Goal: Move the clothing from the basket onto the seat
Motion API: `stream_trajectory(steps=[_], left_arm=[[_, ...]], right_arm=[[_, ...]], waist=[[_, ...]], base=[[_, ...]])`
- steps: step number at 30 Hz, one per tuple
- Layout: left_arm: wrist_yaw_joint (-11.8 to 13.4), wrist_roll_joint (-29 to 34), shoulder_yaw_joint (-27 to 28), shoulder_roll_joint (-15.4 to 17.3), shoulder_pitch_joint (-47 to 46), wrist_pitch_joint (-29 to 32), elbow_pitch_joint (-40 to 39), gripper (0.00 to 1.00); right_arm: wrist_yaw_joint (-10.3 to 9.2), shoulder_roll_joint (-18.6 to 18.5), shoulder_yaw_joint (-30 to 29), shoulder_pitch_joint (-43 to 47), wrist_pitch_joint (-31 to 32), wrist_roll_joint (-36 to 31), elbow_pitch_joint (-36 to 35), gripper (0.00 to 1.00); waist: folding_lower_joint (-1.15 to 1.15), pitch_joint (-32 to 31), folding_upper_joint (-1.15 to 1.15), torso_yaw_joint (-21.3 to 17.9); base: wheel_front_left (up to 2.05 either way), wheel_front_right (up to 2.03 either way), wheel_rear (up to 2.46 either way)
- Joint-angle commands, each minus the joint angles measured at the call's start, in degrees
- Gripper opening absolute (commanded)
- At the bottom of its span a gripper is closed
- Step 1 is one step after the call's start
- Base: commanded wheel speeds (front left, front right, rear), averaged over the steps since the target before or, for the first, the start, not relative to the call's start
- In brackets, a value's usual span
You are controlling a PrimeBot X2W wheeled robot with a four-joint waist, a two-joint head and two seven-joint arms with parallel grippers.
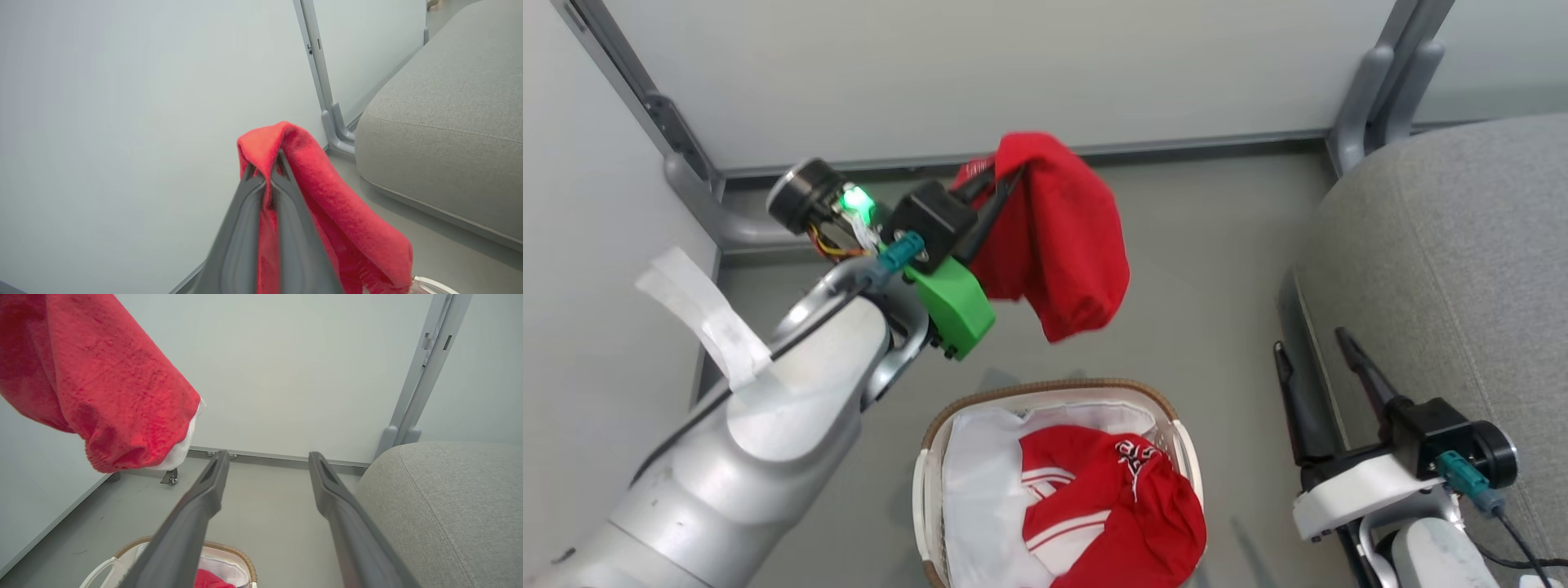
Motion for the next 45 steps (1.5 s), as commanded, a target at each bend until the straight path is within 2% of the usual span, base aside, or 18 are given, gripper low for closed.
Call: stream_trajectory(steps=[1,9,20,26,36,41,45], left_arm=[[-0.33,-0.92,0.14,0.73,-1.39,0.96,-1.38,0.00],[-0.64,-2.64,-0.48,2.49,-5.20,5.58,-7.57,0.00],[-0.69,-4.08,-2.96,1.53,-5.72,7.82,-12.46,0.00],[-0.63,-4.37,-3.55,2.00,-5.58,8.33,-14.98,0.00],[0.69,-5.62,-2.96,3.36,-2.75,8.08,-14.35,0.00],[0.84,-6.02,-3.36,3.47,-1.88,7.62,-13.97,0.00],[0.81,-6.31,-3.65,3.17,-1.80,7.46,-13.92,0.00]], right_arm=[[-0.04,-0.21,0.85,0.86,-0.30,0.31,0.19,1.00],[-0.04,-0.21,6.45,-1.14,-0.30,-1.34,1.08,1.00],[-0.04,-0.22,13.61,-5.80,-0.30,-2.91,4.79,1.00],[-0.04,-0.21,12.36,-7.80,-0.30,-3.52,3.00,1.00],[-0.04,-0.20,9.06,-8.83,-0.29,-7.23,-6.41,1.00],[-0.04,-0.20,11.16,-10.21,-0.29,-10.57,-7.86,1.00],[-0.04,-0.20,15.36,-11.26,-0.29,-13.75,-4.49,1.00]], waist=[[0.00,-3.33,0.00,-0.14],[0.00,-5.21,0.00,-0.26],[0.00,-6.45,0.00,1.18],[0.00,-6.98,0.00,1.81],[0.00,-7.08,0.00,1.73],[0.00,-6.78,0.00,1.44],[0.00,-6.58,0.00,1.39]], base=[[0.00,0.00,0.00],[0.00,0.00,0.00],[0.00,0.00,0.00],[0.00,0.00,0.00],[0.00,0.00,0.00],[0.00,0.00,0.00],[0.00,0.00,0.00]])
